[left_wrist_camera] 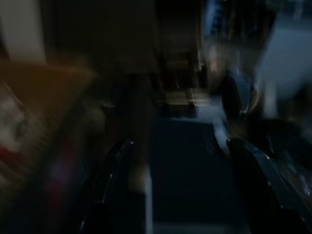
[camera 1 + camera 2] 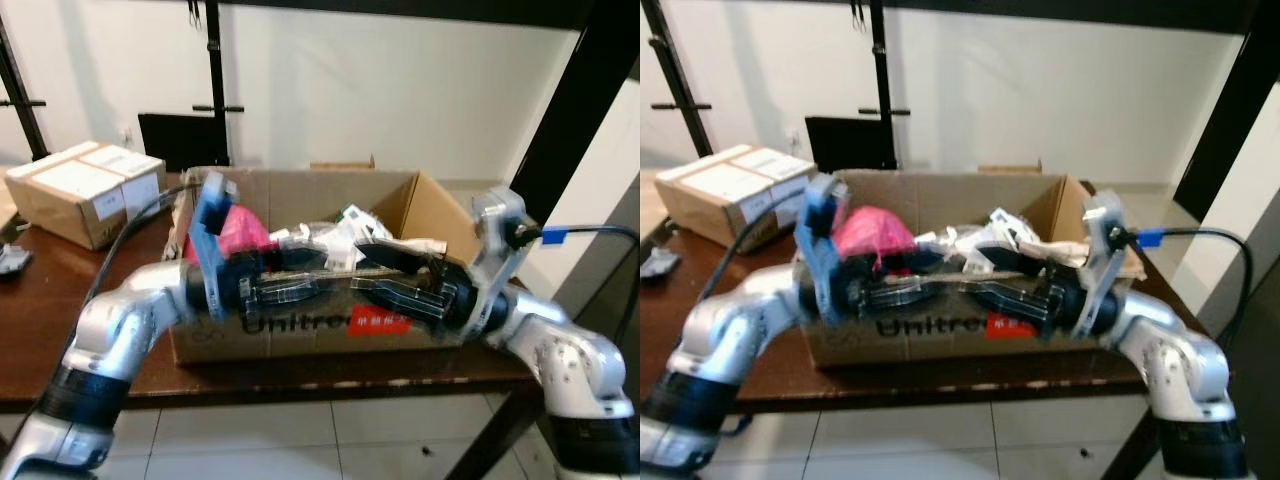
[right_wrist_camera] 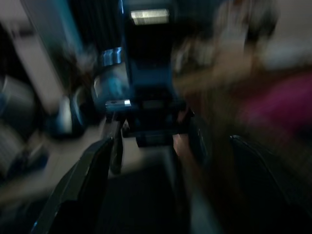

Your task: Picking trash to rubbish bin

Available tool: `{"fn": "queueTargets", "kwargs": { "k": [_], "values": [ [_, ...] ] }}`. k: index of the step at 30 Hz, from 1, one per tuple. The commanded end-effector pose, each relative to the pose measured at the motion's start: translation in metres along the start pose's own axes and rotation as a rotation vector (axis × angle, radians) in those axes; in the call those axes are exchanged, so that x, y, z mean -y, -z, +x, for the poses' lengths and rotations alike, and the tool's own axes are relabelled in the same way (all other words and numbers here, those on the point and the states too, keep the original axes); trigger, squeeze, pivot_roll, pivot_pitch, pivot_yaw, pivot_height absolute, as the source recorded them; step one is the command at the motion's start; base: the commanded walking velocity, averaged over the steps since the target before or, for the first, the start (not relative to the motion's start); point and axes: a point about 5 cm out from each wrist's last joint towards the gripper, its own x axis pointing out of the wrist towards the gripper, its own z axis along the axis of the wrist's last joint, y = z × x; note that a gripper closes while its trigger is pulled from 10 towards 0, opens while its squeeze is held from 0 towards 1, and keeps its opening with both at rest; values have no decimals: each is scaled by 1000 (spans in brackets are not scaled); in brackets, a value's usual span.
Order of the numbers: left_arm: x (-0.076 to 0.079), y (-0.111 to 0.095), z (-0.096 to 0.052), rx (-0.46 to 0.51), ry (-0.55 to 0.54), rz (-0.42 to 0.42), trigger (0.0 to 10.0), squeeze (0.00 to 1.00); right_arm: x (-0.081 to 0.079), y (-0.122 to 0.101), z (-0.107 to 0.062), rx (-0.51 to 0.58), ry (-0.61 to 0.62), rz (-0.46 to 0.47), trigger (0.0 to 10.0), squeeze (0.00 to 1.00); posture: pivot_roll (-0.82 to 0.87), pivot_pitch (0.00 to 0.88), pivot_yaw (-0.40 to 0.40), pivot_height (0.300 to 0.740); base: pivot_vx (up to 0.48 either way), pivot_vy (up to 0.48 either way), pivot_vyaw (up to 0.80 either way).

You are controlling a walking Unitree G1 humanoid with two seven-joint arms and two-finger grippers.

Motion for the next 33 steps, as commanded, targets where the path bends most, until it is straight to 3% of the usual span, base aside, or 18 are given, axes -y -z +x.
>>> {"fn": "queueTargets", "kwargs": {
  "k": [1,3,4,5,7,8,9,10,12,14,19,21,24,27,30,31,32,33],
  "values": [
    [4,16,3,-124,-1,-12,10000,0,-3,11,4,-92,-18,-16,10000,0,49,64,-61,740,0,0,0],
    [9,42,3,-252,-31,-74,10000,0,-4,32,8,-221,-21,1,10000,0,50,64,-64,740,0,0,0],
    [9,42,3,-252,-31,-74,10000,0,-4,32,8,-221,-21,1,10000,0,50,64,-64,740,0,0,0],
    [12,60,4,-328,-58,-112,10000,0,-2,52,10,-330,-8,6,10000,0,50,64,-64,740,0,0,0],
    [12,60,4,-328,-58,-112,10000,0,-2,52,10,-330,-8,6,10000,0,50,64,-64,740,0,0,0],
    [8,84,1,-429,-144,-136,10000,0,4,74,7,-457,46,7,10000,0,50,65,-64,740,0,0,0],
    [7,97,0,-485,-187,-150,10000,0,6,84,5,-518,73,4,10000,0,50,65,-64,740,0,0,0],
    [7,97,0,-485,-187,-150,10000,0,6,84,5,-518,73,4,10000,0,50,65,-64,740,0,0,0],
    [9,119,-3,-570,-235,-178,10000,0,9,103,0,-626,111,12,10000,0,50,66,-63,740,0,0,0],
    [15,144,-6,-617,-285,-262,10000,0,10,128,-7,-739,143,37,10000,0,49,68,-61,740,0,0,0],
    [27,182,-11,-702,-375,-397,10000,0,6,165,-18,-897,176,93,10000,0,48,69,-58,740,0,0,0],
    [27,182,-11,-702,-375,-397,10000,0,6,165,-18,-897,176,93,10000,0,48,69,-58,740,0,0,0],
    [41,219,-13,-732,-485,-555,10000,0,-1,203,-32,-1048,226,152,10000,0,49,71,-61,740,0,0,0],
    [46,229,-13,-743,-508,-581,10000,0,-5,214,-37,-1082,232,168,10000,0,49,71,-61,740,0,0,0],
    [51,246,-17,-760,-597,-612,10000,0,-10,233,-44,-1124,274,192,10000,0,47,71,-61,740,0,0,0],
    [53,261,-25,-776,-727,-649,10000,0,-13,247,-51,-1165,337,184,10000,0,44,71,-59,740,0,0,0],
    [53,261,-25,-776,-727,-649,10000,0,-13,247,-51,-1165,337,184,10000,0,44,71,-59,740,0,0,0],
    [54,268,-31,-798,-793,-650,10000,0,-13,254,-54,-1186,384,183,10000,0,38,71,-57,740,0,0,0]
  ]
}}
